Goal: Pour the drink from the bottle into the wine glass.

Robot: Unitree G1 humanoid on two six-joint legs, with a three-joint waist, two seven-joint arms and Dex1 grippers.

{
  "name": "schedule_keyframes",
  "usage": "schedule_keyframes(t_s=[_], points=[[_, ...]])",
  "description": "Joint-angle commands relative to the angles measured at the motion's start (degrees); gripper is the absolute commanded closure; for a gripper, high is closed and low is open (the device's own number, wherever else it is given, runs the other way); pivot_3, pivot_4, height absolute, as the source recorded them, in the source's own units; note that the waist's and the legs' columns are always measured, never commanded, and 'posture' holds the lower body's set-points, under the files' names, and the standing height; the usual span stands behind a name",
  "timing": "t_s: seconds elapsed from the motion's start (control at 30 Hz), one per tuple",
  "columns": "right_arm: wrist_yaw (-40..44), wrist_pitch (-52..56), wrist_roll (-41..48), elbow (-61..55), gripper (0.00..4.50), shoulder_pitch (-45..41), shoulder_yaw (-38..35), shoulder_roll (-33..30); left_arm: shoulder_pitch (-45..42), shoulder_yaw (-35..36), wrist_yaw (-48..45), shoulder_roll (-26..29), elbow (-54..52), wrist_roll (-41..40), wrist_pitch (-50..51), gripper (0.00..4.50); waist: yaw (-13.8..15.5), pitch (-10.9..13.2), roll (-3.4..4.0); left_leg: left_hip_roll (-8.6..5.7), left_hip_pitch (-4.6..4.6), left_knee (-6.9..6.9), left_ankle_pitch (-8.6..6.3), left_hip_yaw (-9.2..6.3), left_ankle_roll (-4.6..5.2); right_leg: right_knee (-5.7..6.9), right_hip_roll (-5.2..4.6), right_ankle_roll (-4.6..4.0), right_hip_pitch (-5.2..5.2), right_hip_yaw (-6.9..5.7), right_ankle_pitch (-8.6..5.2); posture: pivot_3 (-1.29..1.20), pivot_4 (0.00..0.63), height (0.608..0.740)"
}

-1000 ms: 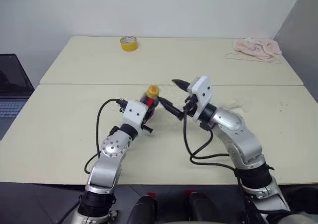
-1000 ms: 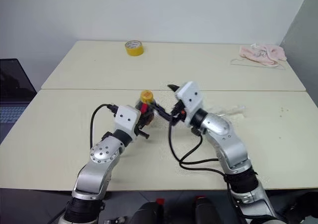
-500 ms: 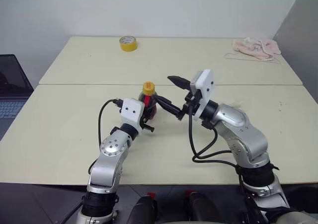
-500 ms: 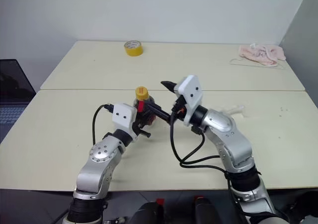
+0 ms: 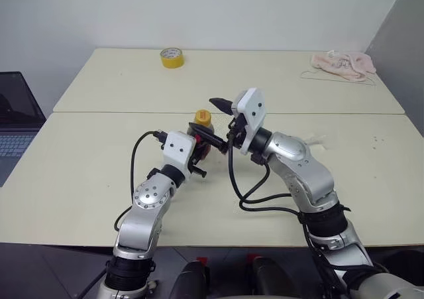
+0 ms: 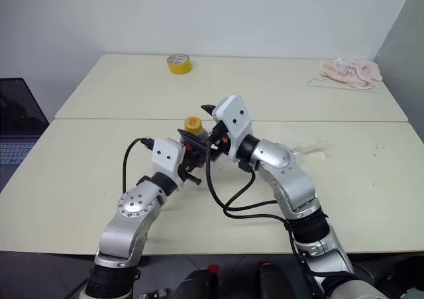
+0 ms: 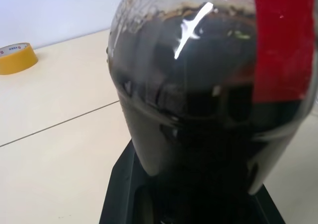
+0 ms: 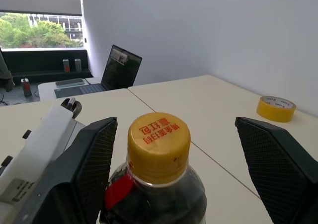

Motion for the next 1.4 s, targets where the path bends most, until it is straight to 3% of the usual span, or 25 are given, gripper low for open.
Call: schedule_keyframes(t_s=[0.03,0.7,1.13,1.4], points=[[-0.2,-1.8,0.0,-1.4,0.44,-1.1,-1.7,-0.1,-0.3,0.1,0.0,0.2,-3.3,0.2,-1.6,3.81,0.0,0.0,0.0,0.0,0.0,0.0,0.0,0.0,0.0,0.0,0.0,0.0,0.0,0.0,0.0,0.0,0.15,0.74],[-2.1,0.9,-1.2,-4.0,0.44,2.4,-3.5,-3.8,-0.2,0.1,0.0,0.3,-3.4,0.1,-1.5,3.81,0.0,0.0,0.0,0.0,0.0,-0.01,0.0,0.0,0.01,0.01,0.0,0.0,0.0,0.0,0.0,0.0,0.15,0.74],[-1.3,5.1,4.8,-10.1,0.44,6.8,-9.1,-8.5,-0.1,0.1,0.1,0.6,-3.4,-0.1,-1.5,3.82,0.1,0.0,0.0,0.0,-0.01,0.0,-0.01,0.0,0.02,0.0,0.0,0.0,0.02,0.0,0.0,0.0,0.15,0.74],[2.7,6.2,7.8,-13.4,0.44,5.6,-5.8,-8.8,-0.2,0.1,-0.1,0.8,-3.2,0.0,-1.5,3.82,-0.1,0.0,0.0,0.03,-0.01,-0.03,-0.11,0.01,0.19,0.01,0.02,0.0,0.0,0.0,0.0,0.0,0.15,0.74]])
